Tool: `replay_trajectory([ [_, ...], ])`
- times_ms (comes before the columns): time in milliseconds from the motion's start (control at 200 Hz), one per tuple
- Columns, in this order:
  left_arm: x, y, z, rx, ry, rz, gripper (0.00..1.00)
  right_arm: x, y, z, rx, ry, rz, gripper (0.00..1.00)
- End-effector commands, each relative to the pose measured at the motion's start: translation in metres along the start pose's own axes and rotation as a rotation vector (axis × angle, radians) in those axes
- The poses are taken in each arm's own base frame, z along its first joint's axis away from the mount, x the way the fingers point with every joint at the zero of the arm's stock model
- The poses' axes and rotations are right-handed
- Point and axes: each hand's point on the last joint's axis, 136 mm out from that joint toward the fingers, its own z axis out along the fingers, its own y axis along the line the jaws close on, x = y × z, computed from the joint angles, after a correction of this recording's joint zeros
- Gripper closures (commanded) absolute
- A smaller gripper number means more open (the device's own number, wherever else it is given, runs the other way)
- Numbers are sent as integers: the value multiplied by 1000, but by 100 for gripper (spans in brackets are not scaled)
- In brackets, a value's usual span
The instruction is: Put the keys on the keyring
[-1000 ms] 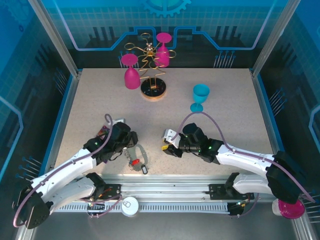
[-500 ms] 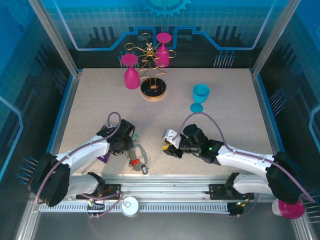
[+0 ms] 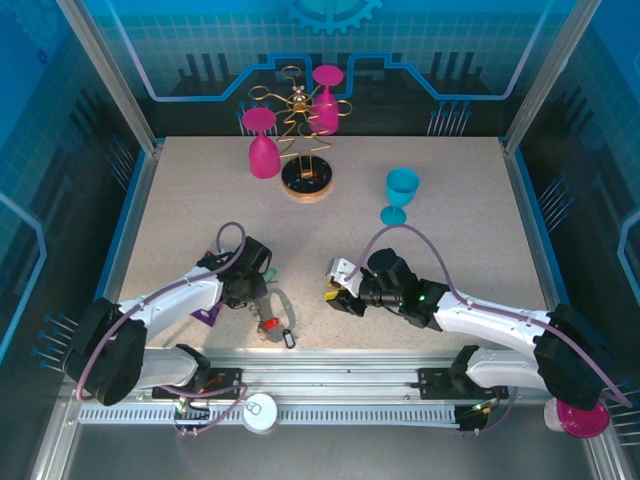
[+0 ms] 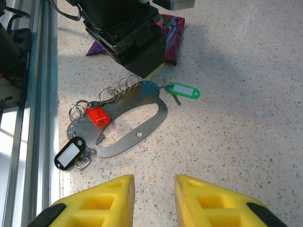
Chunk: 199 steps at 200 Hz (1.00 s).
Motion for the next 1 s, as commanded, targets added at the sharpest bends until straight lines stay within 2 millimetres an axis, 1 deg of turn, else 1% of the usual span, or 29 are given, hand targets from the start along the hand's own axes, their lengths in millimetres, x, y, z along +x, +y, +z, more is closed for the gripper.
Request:
replay_trajectory([
  [0, 11, 11, -8, -29, 35, -93, 64, -4, 1, -3, 10, -19, 2, 71],
  [100, 29, 10, -15, -32, 37, -56, 63, -3, 1, -3, 10, -18, 5, 71],
  [210, 44, 18, -22, -75, 36, -22, 63, -2, 1, -3, 8, -16, 6, 71],
  [290, 52, 21, -22, -85, 43, 10, 61, -2, 1, -3, 6, -15, 8, 71],
  [370, 58, 22, -19, -104, 57, 52, 59, -3, 2, -2, 3, -16, 7, 71],
  [435, 59, 23, -16, -126, 65, 83, 59, -3, 2, -2, 2, -15, 7, 71],
  [500, 58, 18, -13, -124, 70, 110, 59, -3, 2, -2, 3, -14, 9, 71],
  [685, 52, 2, -7, -105, 63, 183, 66, -4, 2, -3, 7, -16, 10, 71],
  [845, 47, -3, -4, -133, 58, 234, 69, -3, 2, -4, 10, -14, 9, 71],
  [991, 44, -5, -4, -134, 46, 245, 68, -1, 2, -5, 14, -14, 10, 71],
])
